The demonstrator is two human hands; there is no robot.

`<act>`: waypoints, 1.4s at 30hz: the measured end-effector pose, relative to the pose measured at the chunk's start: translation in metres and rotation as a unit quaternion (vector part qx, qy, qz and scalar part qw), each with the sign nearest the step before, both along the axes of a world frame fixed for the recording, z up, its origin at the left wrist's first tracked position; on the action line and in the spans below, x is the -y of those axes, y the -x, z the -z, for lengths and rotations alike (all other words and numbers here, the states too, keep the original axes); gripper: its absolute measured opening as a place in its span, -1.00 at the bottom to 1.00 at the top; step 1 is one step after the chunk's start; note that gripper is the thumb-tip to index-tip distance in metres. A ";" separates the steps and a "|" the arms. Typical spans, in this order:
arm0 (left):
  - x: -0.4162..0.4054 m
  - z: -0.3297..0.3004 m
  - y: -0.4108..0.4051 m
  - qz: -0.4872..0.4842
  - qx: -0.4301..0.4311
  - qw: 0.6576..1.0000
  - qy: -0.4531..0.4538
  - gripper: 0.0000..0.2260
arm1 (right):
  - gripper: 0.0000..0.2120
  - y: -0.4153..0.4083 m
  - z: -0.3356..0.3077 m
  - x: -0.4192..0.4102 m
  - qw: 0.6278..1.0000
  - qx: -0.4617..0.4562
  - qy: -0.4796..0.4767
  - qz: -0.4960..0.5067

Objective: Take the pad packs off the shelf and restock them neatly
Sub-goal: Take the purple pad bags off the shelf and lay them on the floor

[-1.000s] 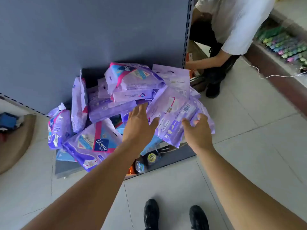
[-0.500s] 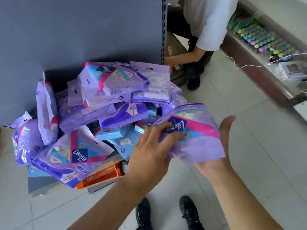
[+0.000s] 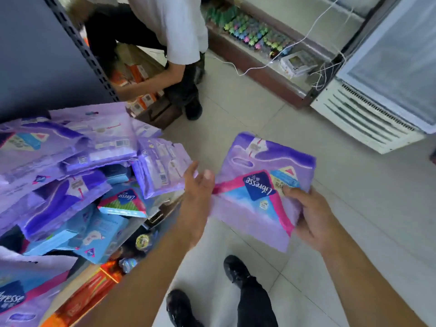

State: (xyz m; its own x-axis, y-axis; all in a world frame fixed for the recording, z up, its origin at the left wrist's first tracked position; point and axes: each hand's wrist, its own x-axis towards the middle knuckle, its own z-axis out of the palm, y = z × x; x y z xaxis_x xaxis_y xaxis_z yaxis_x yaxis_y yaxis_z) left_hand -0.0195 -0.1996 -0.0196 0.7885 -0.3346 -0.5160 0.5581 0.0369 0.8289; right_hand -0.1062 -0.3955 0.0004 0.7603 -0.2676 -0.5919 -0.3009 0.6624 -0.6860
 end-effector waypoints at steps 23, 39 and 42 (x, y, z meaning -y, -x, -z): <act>0.360 0.317 -0.095 0.223 -0.062 0.957 -0.173 -0.48 | -0.80 -0.004 0.357 0.270 0.955 -0.224 0.163 0.101; 0.417 0.654 -0.095 0.334 0.192 0.843 -0.375 -0.61 | -0.60 -0.038 0.686 0.323 0.840 -0.346 0.418 -0.007; 0.418 0.691 -0.083 0.307 0.221 0.848 -0.371 -0.65 | -0.64 -0.034 0.713 0.318 0.821 -0.385 0.419 0.041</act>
